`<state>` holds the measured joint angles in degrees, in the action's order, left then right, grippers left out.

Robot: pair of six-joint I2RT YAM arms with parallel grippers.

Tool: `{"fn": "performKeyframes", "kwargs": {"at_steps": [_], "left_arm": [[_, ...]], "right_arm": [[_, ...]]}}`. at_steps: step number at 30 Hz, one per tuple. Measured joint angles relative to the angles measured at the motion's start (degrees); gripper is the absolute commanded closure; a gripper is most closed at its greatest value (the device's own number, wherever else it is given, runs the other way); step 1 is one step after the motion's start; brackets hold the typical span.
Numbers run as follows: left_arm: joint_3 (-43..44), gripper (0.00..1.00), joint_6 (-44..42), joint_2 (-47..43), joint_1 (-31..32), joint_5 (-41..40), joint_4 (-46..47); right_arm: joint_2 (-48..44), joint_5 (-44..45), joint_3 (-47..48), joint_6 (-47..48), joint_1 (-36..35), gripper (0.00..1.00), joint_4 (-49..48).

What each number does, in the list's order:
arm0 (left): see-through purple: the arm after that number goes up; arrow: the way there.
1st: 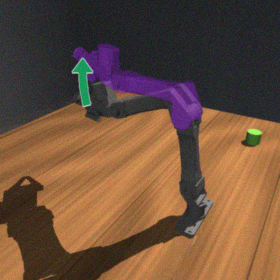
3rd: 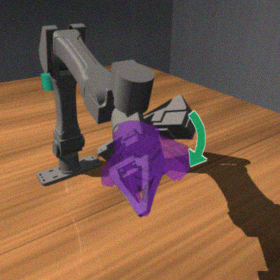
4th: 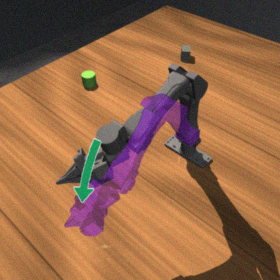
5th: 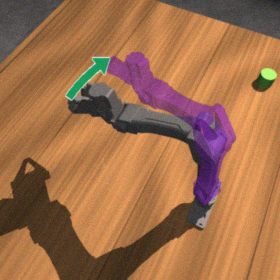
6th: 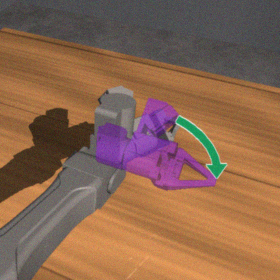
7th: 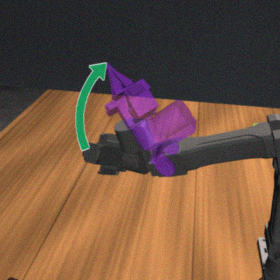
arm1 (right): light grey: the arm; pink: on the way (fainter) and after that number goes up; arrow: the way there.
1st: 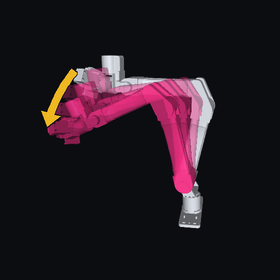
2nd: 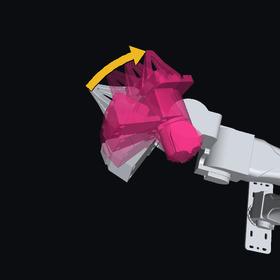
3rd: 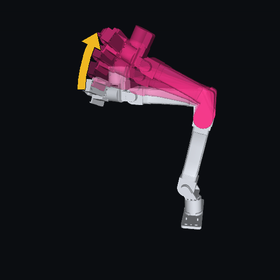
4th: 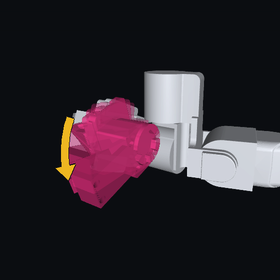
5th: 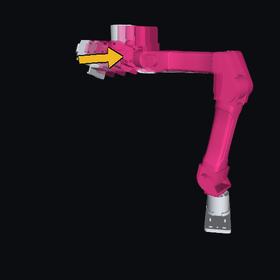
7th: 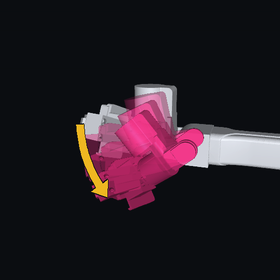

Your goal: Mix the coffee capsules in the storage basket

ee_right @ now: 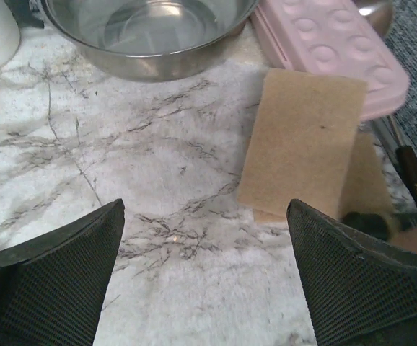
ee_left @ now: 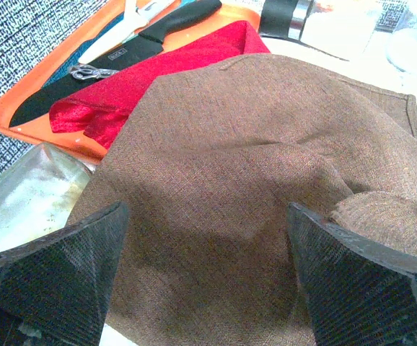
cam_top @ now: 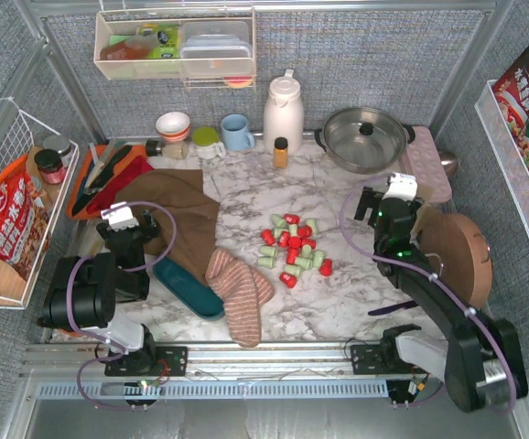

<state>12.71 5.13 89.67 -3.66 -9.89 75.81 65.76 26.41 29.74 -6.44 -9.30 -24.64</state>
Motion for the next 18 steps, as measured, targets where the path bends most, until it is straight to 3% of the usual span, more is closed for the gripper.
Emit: {"fn": "performKeyframes", "kwargs": {"at_steps": [9,18], "left_arm": [[0.00,0.01,0.00,0.00,-0.02,0.00,0.00],[0.00,0.01,0.00,0.00,0.00,0.00,0.00]], "right_arm": [[-13.90,3.17,4.55,-4.48,-0.07,0.01,21.99],[-13.84,0.37,5.55,-5.01,-0.07,0.01,28.28]]}}
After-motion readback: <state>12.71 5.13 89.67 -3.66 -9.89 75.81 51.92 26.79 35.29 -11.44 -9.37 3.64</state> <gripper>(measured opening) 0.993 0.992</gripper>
